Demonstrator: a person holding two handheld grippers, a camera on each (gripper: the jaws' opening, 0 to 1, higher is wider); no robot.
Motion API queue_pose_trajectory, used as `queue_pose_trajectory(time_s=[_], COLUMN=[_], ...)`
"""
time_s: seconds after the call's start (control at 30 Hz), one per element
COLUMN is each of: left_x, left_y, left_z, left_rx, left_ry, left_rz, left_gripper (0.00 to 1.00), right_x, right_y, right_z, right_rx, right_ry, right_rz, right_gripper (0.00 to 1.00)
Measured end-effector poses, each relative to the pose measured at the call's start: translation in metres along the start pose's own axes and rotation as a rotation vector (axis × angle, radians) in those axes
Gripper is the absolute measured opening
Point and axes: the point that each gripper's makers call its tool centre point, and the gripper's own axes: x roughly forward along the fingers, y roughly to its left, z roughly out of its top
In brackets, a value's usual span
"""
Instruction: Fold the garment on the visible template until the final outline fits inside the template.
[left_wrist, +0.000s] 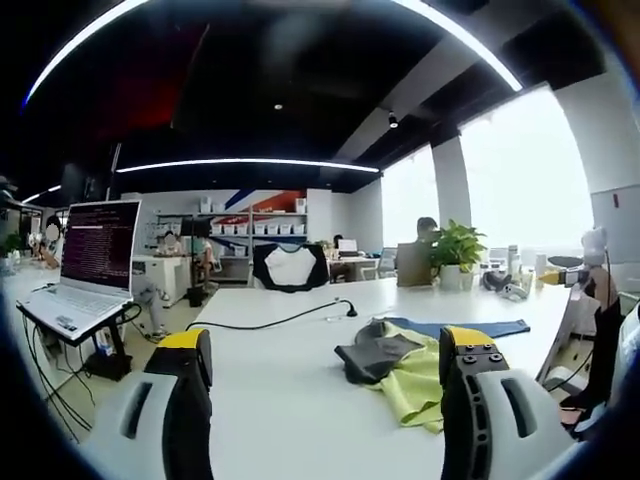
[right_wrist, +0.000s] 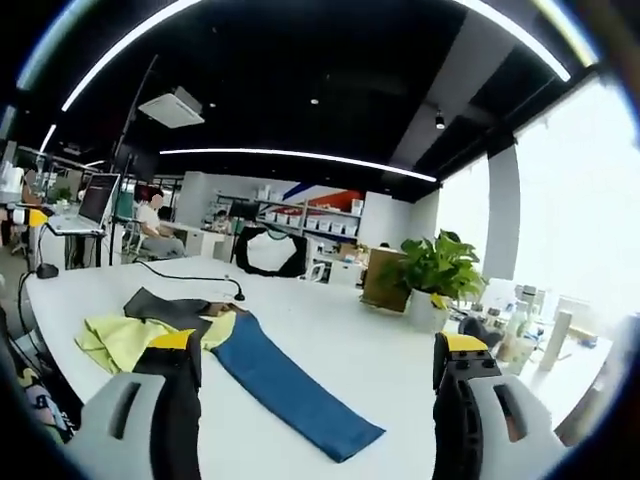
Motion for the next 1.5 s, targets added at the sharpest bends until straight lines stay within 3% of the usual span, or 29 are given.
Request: queue_pose_trajectory(time_s=[0.27, 0.33, 0.77, 1.0, 1.1, 1.5], left_x=[0.006, 0.009, 0.039, 0.069, 0.088, 0.128], left_y=[-0.013, -0.021, -0.048, -0.068, -0.077, -0.097], left_z=[0.001, 0.008, 0.004, 0.011, 0.004, -0.005], left_rx=[-0.001, 0.001, -0.024, -0.036, 0.021, 0.009], left_ry=[-0.001, -0.033, -0.018, -0.037, -0.006, 0.037], left_rz=[-0.040, -0.063, -0.146, -0.199, -0.225, -0.290], left_gripper=[1.00, 1.00, 0.97, 0.96, 0.94, 0.94], right_x=[-0.002, -0.002, -0.002, 0.000, 0.000, 0.003], right_y=[-0.002, -0.002, -0.006, -0.013, -0.015, -0.016], right_z=[-0.007, -0.008, -0.012, -0.015, -0.018, -0.019], right_rx=[-0.002, -0.010, -0.016, 0.011, 0.013, -0.006], right_ry=[0.033, 0.036, 0.060, 0.065, 0.072, 0.047], right_rz=[0.003, 0.006, -0.006, -0.035, -0.040, -0.042], right_gripper=[0.99, 0.99, 0.99, 0.99, 0.99, 0.99])
